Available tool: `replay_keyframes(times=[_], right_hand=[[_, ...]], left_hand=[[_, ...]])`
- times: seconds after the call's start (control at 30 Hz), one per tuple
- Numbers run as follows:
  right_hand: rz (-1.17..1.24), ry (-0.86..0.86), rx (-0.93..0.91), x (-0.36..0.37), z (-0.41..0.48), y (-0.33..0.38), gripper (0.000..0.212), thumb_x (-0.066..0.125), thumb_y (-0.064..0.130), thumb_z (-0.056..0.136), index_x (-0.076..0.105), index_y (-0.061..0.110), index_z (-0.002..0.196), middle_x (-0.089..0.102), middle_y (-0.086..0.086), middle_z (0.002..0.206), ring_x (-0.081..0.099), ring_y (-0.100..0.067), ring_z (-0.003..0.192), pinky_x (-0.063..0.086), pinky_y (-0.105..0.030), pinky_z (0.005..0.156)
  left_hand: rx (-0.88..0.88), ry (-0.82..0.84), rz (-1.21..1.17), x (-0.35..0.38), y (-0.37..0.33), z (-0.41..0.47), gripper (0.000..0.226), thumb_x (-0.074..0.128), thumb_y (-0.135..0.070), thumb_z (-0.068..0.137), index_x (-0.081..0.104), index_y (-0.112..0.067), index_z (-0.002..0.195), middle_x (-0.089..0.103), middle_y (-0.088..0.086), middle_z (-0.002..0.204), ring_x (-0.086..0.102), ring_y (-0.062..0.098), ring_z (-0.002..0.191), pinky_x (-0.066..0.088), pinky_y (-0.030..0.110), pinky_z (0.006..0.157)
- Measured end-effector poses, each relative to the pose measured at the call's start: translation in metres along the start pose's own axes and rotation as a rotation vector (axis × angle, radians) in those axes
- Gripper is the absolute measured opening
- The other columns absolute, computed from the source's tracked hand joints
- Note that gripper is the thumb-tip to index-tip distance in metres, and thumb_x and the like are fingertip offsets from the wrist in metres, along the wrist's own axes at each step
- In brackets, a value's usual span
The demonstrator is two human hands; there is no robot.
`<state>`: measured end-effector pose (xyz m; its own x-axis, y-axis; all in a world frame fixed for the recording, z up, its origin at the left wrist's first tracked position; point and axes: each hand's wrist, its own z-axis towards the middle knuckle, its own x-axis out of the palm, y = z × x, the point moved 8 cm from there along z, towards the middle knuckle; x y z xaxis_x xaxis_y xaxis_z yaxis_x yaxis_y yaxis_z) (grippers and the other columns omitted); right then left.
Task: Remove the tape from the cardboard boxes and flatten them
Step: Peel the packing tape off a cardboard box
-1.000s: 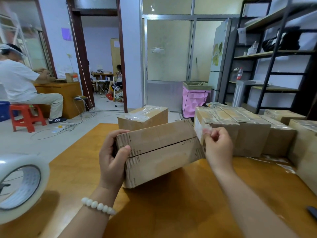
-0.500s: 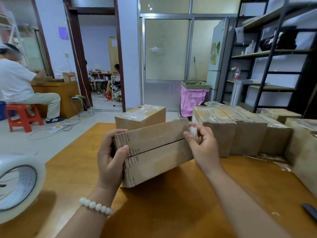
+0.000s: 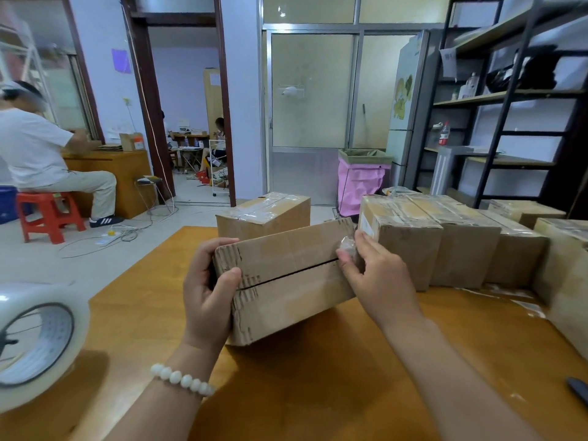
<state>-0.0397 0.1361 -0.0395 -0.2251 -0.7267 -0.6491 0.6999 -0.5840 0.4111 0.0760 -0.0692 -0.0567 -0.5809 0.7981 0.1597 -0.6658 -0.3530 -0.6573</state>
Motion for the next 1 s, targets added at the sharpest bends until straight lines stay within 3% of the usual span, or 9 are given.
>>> replay_keyframes(times=[0.1, 0.2, 0.33, 0.37, 0.5, 0.67, 0.77, 0.9, 1.0], right_hand=[[0.088, -0.053, 0.053, -0.007, 0.002, -0.005, 0.042, 0.050, 0.029, 0.098, 0.052, 0.007, 0.133, 0.064, -0.002, 0.113, 0.058, -0.019, 0.107, 0.037, -0.009, 0.082], [0.300, -0.133, 0.171, -0.013, 0.004, -0.022, 0.013, 0.056, 0.023, 0.095, 0.063, 0.013, 0.100, 0.055, 0.010, 0.074, 0.051, -0.003, 0.069, 0.037, -0.006, 0.057], [0.470, -0.122, 0.331, -0.004, 0.005, -0.045, 0.011, 0.058, 0.026, 0.094, 0.061, 0.016, 0.093, 0.063, 0.003, 0.082, 0.057, -0.009, 0.077, 0.038, -0.009, 0.057], [0.538, -0.124, 0.396, 0.000, 0.005, -0.053, 0.015, 0.057, 0.028, 0.095, 0.063, 0.014, 0.094, 0.064, 0.001, 0.085, 0.058, -0.013, 0.081, 0.040, -0.016, 0.060], [0.802, -0.150, 0.662, 0.008, -0.003, -0.076, 0.030, 0.049, 0.033, 0.098, 0.059, 0.013, 0.078, 0.058, -0.001, 0.074, 0.052, -0.017, 0.074, 0.040, -0.028, 0.060], [0.858, -0.041, 0.626, 0.017, 0.000, -0.060, 0.038, 0.035, 0.037, 0.103, 0.067, 0.022, 0.091, 0.067, 0.002, 0.096, 0.060, -0.017, 0.099, 0.046, -0.039, 0.093], [0.829, 0.067, 0.639, 0.023, 0.002, -0.061, 0.022, 0.048, 0.029, 0.100, 0.069, 0.025, 0.098, 0.068, 0.000, 0.110, 0.059, -0.019, 0.109, 0.046, -0.043, 0.098], [0.737, 0.175, 0.740, 0.023, -0.006, -0.083, 0.012, 0.058, 0.013, 0.094, 0.070, 0.011, 0.094, 0.072, -0.010, 0.093, 0.064, -0.028, 0.097, 0.051, -0.046, 0.090], [0.424, 0.210, 0.703, 0.019, -0.007, -0.096, 0.015, 0.055, 0.019, 0.096, 0.065, 0.012, 0.088, 0.067, -0.003, 0.087, 0.059, -0.023, 0.086, 0.049, -0.037, 0.075]], left_hand=[[0.006, -0.003, -0.009, 0.000, -0.001, 0.000, 0.027, 0.052, -0.030, 0.071, 0.066, -0.043, 0.090, 0.058, -0.014, 0.078, 0.053, 0.008, 0.073, 0.048, 0.021, 0.059], [0.010, 0.005, -0.010, 0.000, -0.001, 0.000, 0.027, 0.052, -0.030, 0.071, 0.066, -0.044, 0.090, 0.058, -0.015, 0.078, 0.053, 0.007, 0.073, 0.049, 0.021, 0.060], [0.013, 0.025, -0.007, 0.002, -0.002, 0.000, 0.027, 0.052, -0.030, 0.070, 0.066, -0.044, 0.090, 0.058, -0.015, 0.077, 0.052, 0.007, 0.071, 0.047, 0.021, 0.058], [0.009, 0.025, -0.016, 0.002, -0.003, 0.000, 0.027, 0.052, -0.031, 0.070, 0.066, -0.044, 0.089, 0.058, -0.015, 0.076, 0.052, 0.006, 0.071, 0.047, 0.020, 0.058], [-0.036, 0.038, -0.056, 0.003, -0.001, 0.001, 0.026, 0.053, -0.034, 0.068, 0.067, -0.042, 0.087, 0.059, -0.015, 0.076, 0.053, 0.005, 0.071, 0.048, 0.020, 0.057], [-0.044, 0.050, -0.054, 0.005, 0.001, -0.001, 0.026, 0.054, -0.034, 0.068, 0.066, -0.041, 0.089, 0.059, -0.013, 0.078, 0.054, 0.010, 0.072, 0.049, 0.023, 0.057], [-0.024, 0.051, -0.035, 0.004, 0.000, -0.001, 0.026, 0.053, -0.033, 0.069, 0.066, -0.041, 0.091, 0.060, -0.013, 0.080, 0.053, 0.010, 0.073, 0.048, 0.022, 0.059], [-0.019, 0.059, -0.039, 0.005, -0.001, -0.001, 0.027, 0.053, -0.032, 0.069, 0.066, -0.041, 0.091, 0.059, -0.013, 0.078, 0.053, 0.010, 0.072, 0.048, 0.022, 0.058], [-0.014, 0.066, -0.043, 0.006, -0.002, -0.001, 0.027, 0.052, -0.032, 0.069, 0.065, -0.042, 0.090, 0.059, -0.013, 0.078, 0.053, 0.008, 0.070, 0.048, 0.021, 0.056]])
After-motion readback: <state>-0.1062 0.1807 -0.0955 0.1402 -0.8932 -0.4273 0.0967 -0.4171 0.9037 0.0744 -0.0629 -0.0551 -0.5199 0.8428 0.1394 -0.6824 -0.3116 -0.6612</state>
